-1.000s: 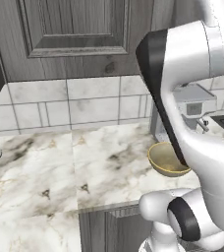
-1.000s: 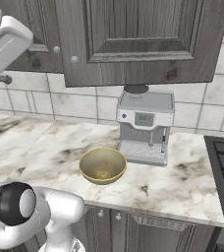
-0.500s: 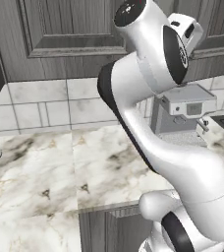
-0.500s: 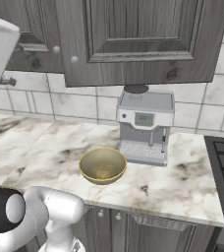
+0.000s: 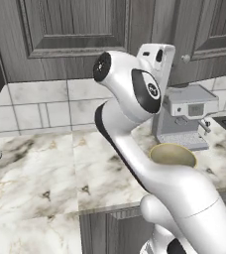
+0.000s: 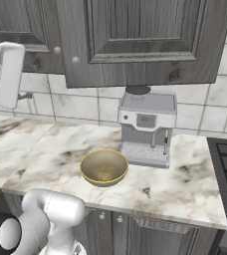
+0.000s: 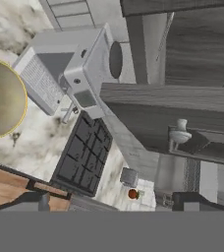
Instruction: Open the cabinet and setup a tea strainer by placing it in the bowl upright.
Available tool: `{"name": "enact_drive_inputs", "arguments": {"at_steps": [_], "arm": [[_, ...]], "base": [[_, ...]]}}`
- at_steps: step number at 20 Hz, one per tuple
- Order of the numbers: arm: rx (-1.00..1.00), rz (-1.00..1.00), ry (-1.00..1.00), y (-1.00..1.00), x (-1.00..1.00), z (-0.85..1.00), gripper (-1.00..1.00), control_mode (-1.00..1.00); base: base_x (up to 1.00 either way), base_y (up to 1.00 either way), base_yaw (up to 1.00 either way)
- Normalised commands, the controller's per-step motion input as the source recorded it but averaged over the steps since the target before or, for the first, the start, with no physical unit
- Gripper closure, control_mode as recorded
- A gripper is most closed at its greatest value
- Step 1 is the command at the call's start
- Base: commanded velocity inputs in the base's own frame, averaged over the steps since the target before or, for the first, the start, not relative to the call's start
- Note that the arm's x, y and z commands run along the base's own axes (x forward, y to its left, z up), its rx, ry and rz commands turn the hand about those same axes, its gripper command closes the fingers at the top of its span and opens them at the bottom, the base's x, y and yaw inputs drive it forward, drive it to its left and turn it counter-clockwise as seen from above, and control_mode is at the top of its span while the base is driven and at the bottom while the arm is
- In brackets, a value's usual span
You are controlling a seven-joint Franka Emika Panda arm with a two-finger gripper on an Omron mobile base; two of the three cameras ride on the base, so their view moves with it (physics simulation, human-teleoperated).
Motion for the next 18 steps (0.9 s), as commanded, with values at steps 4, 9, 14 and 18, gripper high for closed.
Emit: {"name": "enact_drive_inputs", "arguments": {"at_steps": [4, 9, 14, 18], "arm": [[-0.08, 0.01, 0.06, 0.00, 0.49, -0.12, -1.00, -1.00], [0.00, 0.00, 0.01, 0.00, 0.43, 0.00, -1.00, -1.00], [0.00, 0.00, 0.05, 0.00, 0.45, 0.00, -1.00, -1.00], [0.00, 0.00, 0.10, -0.03, 0.40, 0.00, -1.00, -1.00]], "base": [[0.00, 0.00, 0.00], [0.00, 0.00, 0.00], [0.00, 0.00, 0.00], [0.00, 0.00, 0.00]]}}
